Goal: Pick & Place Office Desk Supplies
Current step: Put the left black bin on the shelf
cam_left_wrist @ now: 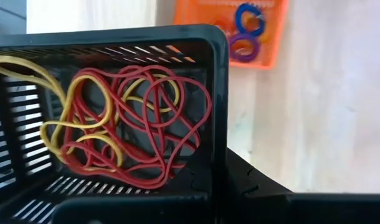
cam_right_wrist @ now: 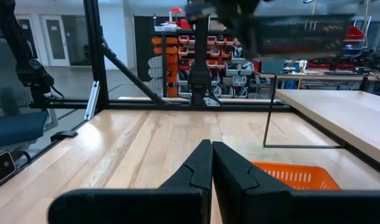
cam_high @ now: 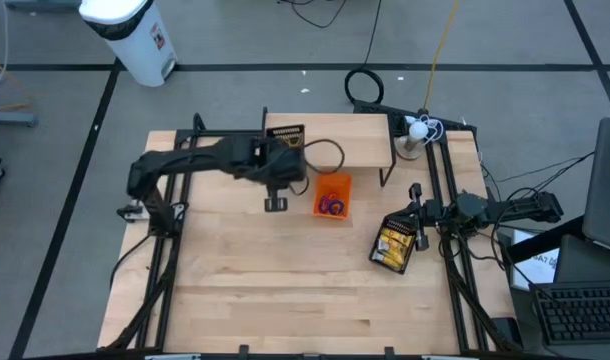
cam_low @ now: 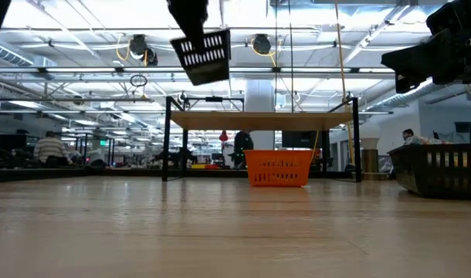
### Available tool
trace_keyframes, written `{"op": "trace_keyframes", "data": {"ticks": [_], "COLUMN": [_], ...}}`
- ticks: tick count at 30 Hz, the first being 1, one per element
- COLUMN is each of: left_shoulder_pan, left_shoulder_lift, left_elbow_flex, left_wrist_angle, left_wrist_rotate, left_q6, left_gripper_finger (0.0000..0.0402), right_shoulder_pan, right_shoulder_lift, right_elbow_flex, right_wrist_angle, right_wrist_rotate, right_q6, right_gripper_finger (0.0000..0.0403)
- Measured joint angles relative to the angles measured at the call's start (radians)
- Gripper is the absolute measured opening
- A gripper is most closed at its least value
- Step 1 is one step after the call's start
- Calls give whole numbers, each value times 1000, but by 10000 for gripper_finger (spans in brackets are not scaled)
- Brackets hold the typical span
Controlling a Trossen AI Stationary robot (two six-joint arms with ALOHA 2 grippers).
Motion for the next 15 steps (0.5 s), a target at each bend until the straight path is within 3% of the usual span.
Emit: {"op": "trace_keyframes", "data": {"ticks": [15], "left_shoulder_pan": [126], "left_shoulder_lift": [127], "left_elbow_flex": [0], "left_wrist_angle": [51], "left_wrist_rotate": [-17], "left_q6": [114], "left_gripper_finger": [0], "right_shoulder_pan": [0], "right_shoulder_lift": [2], "right_elbow_flex": [0], "right_wrist_angle": [1], "right_wrist_rotate": [0], "right_q6": [0], "right_gripper_finger": [0]}}
